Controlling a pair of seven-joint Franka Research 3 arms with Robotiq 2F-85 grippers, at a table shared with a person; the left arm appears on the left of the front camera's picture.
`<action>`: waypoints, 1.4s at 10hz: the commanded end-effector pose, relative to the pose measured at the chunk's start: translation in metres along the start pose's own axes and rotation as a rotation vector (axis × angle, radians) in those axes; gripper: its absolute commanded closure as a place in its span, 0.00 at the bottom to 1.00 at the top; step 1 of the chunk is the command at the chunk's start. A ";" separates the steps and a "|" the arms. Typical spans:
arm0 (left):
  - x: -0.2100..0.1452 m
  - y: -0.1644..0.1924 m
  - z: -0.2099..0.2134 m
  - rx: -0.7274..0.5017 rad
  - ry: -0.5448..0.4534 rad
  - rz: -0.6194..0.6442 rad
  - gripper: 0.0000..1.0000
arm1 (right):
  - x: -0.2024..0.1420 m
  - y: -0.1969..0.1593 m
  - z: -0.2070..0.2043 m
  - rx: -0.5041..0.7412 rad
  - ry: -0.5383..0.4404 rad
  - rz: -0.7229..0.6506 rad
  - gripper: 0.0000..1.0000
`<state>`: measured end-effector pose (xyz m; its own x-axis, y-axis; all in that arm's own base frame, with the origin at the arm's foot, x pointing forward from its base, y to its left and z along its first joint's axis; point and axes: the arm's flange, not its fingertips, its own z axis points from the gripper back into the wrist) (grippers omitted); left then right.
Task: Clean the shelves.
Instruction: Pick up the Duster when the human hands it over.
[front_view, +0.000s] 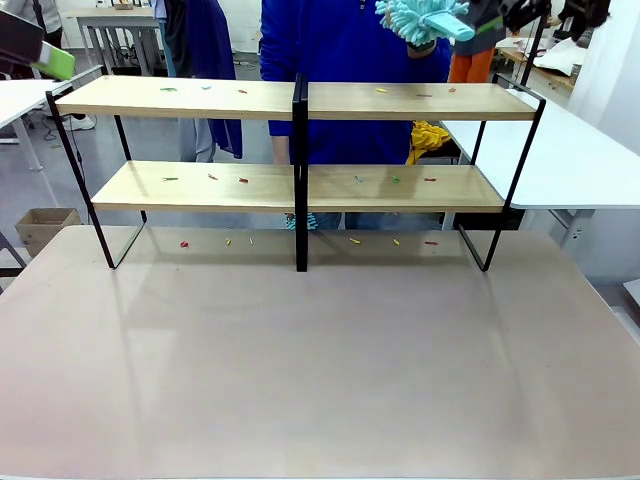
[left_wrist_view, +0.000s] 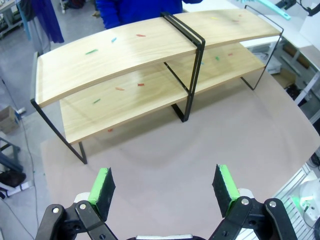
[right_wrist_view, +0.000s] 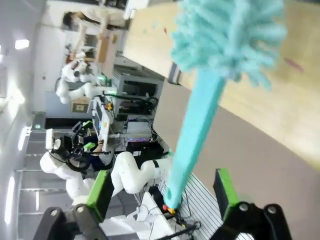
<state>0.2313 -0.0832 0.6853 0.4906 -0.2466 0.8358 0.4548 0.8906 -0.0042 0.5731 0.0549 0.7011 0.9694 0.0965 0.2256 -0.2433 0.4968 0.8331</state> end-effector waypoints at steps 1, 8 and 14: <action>0.000 0.000 0.000 -0.003 0.000 -0.006 0.00 | -0.023 -0.023 -0.009 -0.036 -0.037 -0.030 0.00; 0.000 0.000 0.000 -0.003 0.000 -0.006 0.00 | 0.002 -0.029 -0.040 0.122 -0.132 -0.063 0.00; 0.000 0.000 0.000 -0.003 0.000 -0.006 0.00 | 0.004 -0.038 -0.039 0.121 -0.184 -0.126 1.00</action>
<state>0.2313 -0.0832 0.6853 0.4905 -0.2467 0.8358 0.4549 0.8905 -0.0040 0.5948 0.0673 0.6527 0.9738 -0.0987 0.2048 -0.1477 0.4099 0.9001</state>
